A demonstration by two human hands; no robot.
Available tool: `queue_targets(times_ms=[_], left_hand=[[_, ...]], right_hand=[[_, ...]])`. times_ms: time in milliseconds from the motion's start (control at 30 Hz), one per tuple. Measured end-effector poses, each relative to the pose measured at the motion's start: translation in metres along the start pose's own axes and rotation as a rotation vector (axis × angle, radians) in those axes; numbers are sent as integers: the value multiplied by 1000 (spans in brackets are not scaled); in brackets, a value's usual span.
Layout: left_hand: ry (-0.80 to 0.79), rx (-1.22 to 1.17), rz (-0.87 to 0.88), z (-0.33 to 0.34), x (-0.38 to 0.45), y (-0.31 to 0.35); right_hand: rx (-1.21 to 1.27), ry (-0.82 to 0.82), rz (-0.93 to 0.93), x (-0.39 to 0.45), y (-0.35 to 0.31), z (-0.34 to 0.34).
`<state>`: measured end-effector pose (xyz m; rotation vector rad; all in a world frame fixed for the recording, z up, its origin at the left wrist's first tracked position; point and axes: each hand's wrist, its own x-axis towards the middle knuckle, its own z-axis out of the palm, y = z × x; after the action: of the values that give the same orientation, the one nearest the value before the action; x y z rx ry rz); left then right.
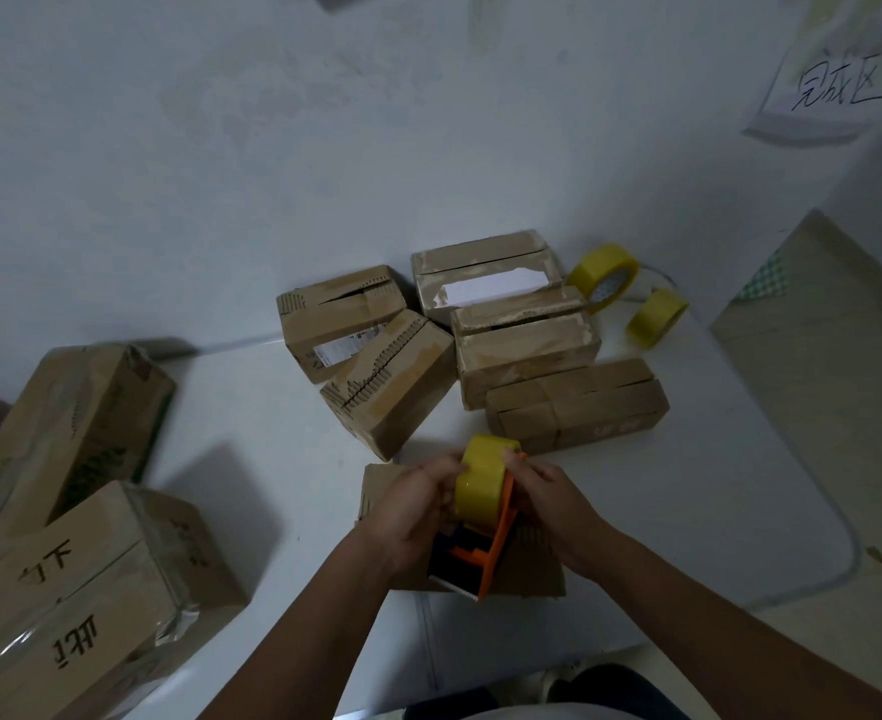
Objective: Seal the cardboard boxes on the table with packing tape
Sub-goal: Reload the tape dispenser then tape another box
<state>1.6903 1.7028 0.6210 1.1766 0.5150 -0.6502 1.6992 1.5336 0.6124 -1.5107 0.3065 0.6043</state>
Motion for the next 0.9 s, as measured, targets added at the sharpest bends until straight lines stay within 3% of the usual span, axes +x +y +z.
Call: queue_targets(times_ms=[300,633,900], left_hand=[[-14,-65,23,-2,-3,4],[34,4,31,-1,-5,0],[18,34,20,-6,-5,-5]], right_hand=[[20,-16,36,-2,-1,0],[13,-31,-77,-5,4,11],[26,-1,-40,-9,3,12]])
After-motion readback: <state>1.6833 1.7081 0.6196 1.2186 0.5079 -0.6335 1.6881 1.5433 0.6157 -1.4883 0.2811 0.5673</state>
